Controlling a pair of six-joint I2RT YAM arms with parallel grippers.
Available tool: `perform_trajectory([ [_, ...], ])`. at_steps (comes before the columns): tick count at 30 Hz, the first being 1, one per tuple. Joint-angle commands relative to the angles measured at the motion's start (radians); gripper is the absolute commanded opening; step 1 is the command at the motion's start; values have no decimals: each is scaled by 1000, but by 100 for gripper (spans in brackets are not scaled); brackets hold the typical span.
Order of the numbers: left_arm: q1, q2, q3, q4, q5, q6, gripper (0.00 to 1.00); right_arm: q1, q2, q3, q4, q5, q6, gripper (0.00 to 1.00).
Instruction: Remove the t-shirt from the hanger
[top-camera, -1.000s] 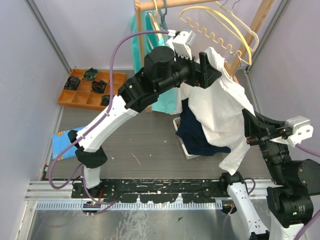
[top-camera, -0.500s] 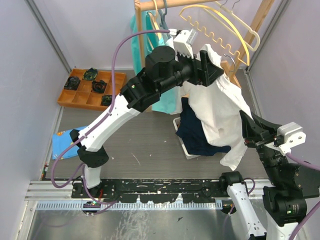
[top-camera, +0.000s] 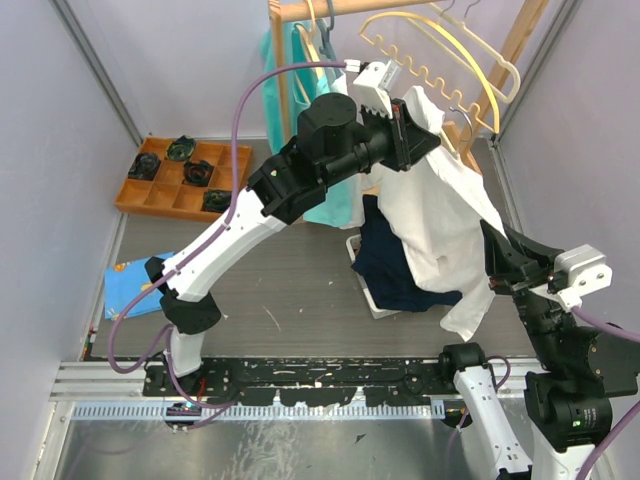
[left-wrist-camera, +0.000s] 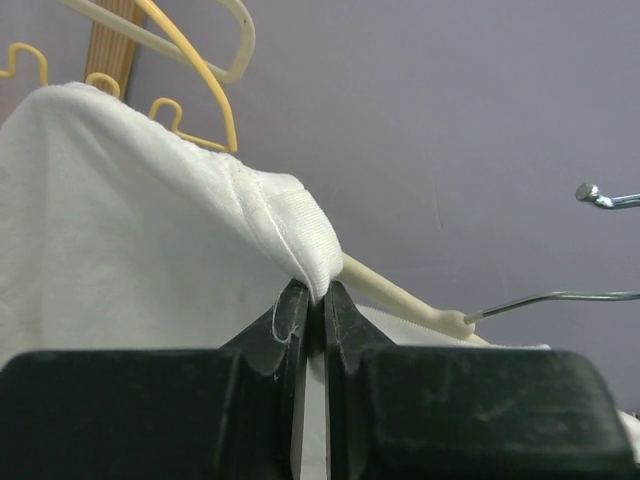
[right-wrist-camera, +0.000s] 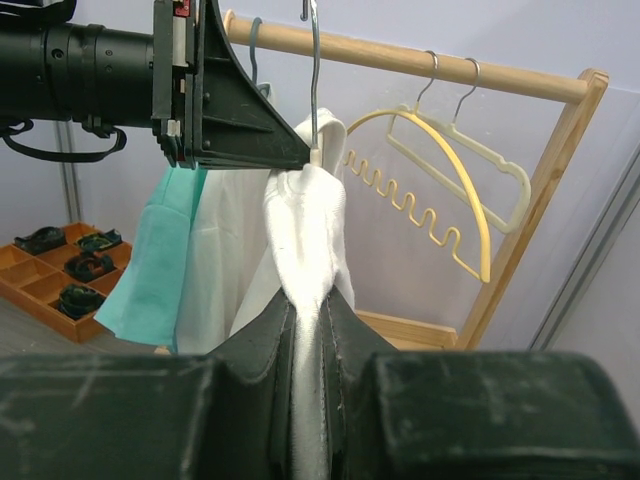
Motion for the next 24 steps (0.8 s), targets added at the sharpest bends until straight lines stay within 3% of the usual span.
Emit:
perform_trajectory([
  [1,-2,-12,15,47,23,7,8,-3,0,17,121,34,28,1],
  [3,-2,-13,22,44,38,5,0,-4,15,26,114,50,41,1],
  [14,-24,-42,7,37,261,-37,0,-6,89,0,193,121,131,1],
  [24,-60,-48,4,-14,376,-37,0,-6,139,-38,294,148,164,1],
])
